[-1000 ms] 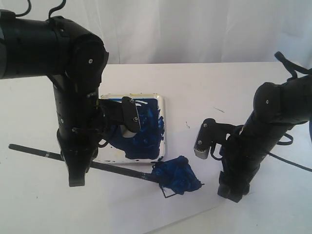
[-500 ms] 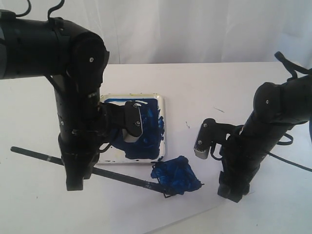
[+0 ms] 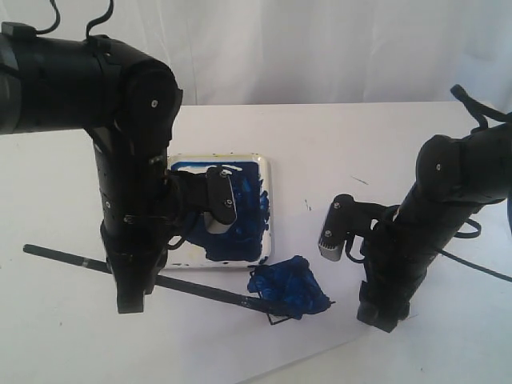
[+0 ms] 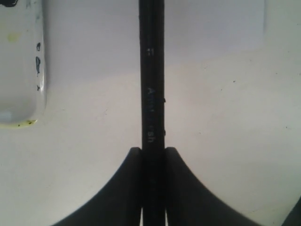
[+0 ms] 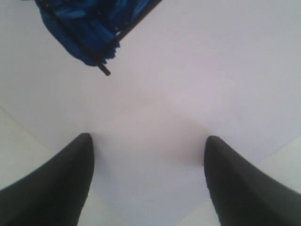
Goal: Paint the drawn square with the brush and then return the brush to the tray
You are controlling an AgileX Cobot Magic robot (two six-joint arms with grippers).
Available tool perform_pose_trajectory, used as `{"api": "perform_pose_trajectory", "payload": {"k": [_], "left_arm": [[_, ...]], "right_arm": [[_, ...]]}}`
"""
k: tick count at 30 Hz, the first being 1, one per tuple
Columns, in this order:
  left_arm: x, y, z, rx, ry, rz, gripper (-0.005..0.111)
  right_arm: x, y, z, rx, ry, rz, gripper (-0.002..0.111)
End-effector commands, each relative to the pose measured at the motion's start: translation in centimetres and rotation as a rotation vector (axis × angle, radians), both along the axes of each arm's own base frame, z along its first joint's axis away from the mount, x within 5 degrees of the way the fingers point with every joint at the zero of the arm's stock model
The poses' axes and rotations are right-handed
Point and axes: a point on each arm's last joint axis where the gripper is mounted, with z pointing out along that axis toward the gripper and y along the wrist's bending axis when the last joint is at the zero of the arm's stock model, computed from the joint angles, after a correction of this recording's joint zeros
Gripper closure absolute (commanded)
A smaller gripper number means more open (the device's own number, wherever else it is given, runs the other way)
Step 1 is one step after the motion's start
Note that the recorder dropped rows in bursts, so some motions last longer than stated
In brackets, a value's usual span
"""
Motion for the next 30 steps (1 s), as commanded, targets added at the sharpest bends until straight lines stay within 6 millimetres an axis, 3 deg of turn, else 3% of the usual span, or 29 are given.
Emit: {"api": "perform_pose_trajectory", "payload": {"k": [1, 30], "left_arm": [[-0.62, -0.02, -0.01, -0.009, 0.053, -0.006, 0.107], [-0.47, 0.82, 0.06, 0.083, 0.037, 0.005, 0.107]], "right_arm": [[-0.23, -0.04, -0.87, -0.010, 0.035, -0.001, 0.045], [-0.23, -0.04, -0.87, -0.010, 0.035, -0.001, 0.045]]}}
